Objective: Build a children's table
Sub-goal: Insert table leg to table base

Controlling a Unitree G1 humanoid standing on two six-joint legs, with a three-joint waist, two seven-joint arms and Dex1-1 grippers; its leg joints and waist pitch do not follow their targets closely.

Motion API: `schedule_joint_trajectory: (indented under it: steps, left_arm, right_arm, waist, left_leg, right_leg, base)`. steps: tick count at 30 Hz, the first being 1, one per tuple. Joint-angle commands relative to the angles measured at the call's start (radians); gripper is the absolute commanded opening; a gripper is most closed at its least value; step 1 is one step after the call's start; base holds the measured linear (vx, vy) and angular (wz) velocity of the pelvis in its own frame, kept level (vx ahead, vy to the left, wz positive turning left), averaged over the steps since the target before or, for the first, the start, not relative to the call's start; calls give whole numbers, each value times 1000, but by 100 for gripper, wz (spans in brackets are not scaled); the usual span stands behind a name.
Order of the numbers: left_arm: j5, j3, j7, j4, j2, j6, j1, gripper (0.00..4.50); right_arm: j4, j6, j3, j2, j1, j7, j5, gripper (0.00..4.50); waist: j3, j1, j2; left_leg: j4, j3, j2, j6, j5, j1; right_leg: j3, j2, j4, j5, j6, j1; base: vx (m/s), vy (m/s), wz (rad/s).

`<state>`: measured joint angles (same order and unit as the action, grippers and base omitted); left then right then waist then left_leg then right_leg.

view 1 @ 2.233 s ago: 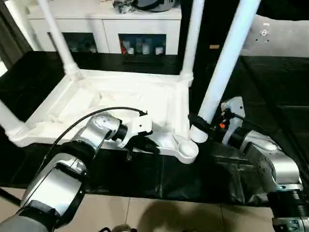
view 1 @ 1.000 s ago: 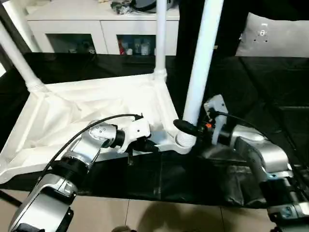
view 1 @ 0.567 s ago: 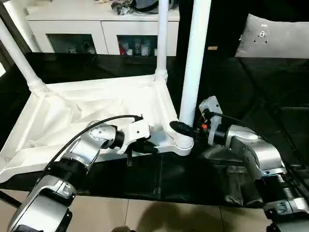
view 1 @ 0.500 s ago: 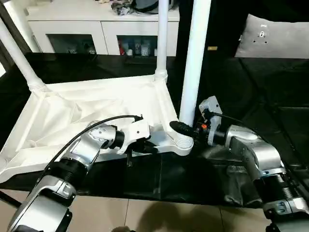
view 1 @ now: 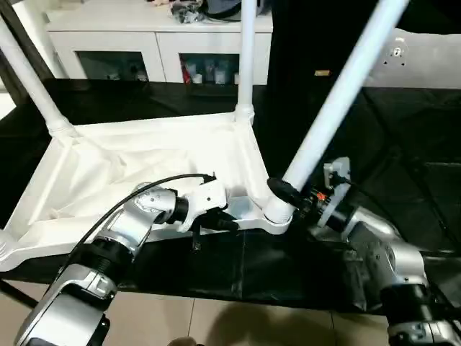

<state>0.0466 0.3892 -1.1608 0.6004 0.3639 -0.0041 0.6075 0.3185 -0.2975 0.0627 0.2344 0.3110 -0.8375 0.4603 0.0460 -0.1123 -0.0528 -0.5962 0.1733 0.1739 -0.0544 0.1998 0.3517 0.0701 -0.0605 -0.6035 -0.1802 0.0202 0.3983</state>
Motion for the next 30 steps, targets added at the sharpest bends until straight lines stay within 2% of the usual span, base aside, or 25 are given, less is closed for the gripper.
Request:
schedule_joint_trajectory:
  steps: [1, 2, 4, 7, 11, 12, 14, 19, 22, 23, 24, 30]
  left_arm:
    - [36, 31, -1, 25, -2, 2, -9, 0]
    - [37, 31, 0, 27, -2, 1, -7, 0]
    - [39, 31, 0, 29, -2, 0, -6, 0]
    - [46, 33, 2, 38, -2, -7, -1, 0]
    - [51, 36, 1, 45, -1, -13, 2, 0]
    - [52, 37, -1, 44, 0, -15, 2, 0]
    - [52, 37, -2, 43, 1, -15, 1, 0]
    - [57, 37, -10, 43, 8, -24, -1, 0]
    - [59, 35, -16, 49, 10, -31, 6, 0]
    - [59, 34, -19, 53, 12, -35, 12, 0]
    - [59, 33, -20, 54, 13, -36, 14, 0]
    - [64, 33, -24, 52, 19, -39, 18, 0]
  right_arm:
    - [29, 29, -18, 6, -50, 15, -63, 191]
    - [29, 50, -28, 12, -57, 20, -84, 191]
    - [30, 74, -41, 21, -63, 27, -109, 191]
    - [33, 121, -83, 57, -65, 35, -175, 191]
    - [31, 135, -123, 85, -56, 29, -221, 191]
    - [34, 137, -151, 99, -50, 26, -250, 191]
    - [37, 131, -164, 104, -45, 22, -260, 191]
    - [69, 110, -225, 118, -8, -3, -299, 191]
    - [88, 96, -245, 120, 12, -10, -308, 191]
    - [106, 88, -254, 116, 32, -12, -310, 191]
    - [113, 84, -255, 114, 41, -12, -310, 191]
    - [134, 66, -267, 115, 73, -36, -312, 191]
  waist:
    - [-56, 3, -6]
    - [-57, 4, -1]
    - [-55, 6, -1]
    - [-52, 10, -2]
    - [-51, 12, 1]
    - [-51, 13, 2]
    - [-50, 15, 1]
    - [-45, 29, 2]
    - [-47, 32, 0]
    - [-47, 33, -3]
    - [-46, 36, -2]
    - [-41, 42, 7]
  left_leg:
    - [77, -23, 54, 18, 224, -3]
    - [77, -21, 55, 19, 224, -3]
    - [79, -22, 54, 19, 233, -3]
    - [80, -23, 51, 21, 258, -6]
    - [84, -24, 53, 25, 278, -12]
    - [86, -26, 54, 26, 275, -10]
    - [88, -27, 56, 25, 277, -9]
    - [89, -30, 52, 18, 336, -16]
    - [94, -32, 56, 18, 345, -17]
    - [95, -32, 54, 17, 351, -16]
    - [96, -32, 54, 16, 357, -15]
    - [93, -35, 50, 13, 398, -22]
  right_leg:
    - [-52, -93, 92, -353, 162, -46]
    - [-52, -93, 94, -350, 159, -47]
    - [-51, -92, 95, -361, 155, -46]
    - [-51, -92, 105, -453, 127, -43]
    - [-50, -93, 114, -507, 109, -40]
    - [-51, -94, 113, -498, 110, -42]
    - [-51, -94, 111, -483, 112, -43]
    - [-49, -97, 125, -576, 95, -37]
    - [-50, -93, 118, -521, 108, -40]
    - [-50, -94, 117, -512, 115, -40]
    - [-49, -93, 117, -514, 117, -41]
    - [-47, -97, 130, -635, 82, -32]
  base:
    - [0, 0, 0]
    - [0, 0, 0]
    - [0, 0, 0]
    - [0, 0, 0]
    - [0, 0, 0]
    - [0, 0, 0]
    - [0, 0, 0]
    - [0, 0, 0]
    - [0, 0, 0]
    - [0, 0, 0]
    - [0, 0, 0]
    - [0, 0, 0]
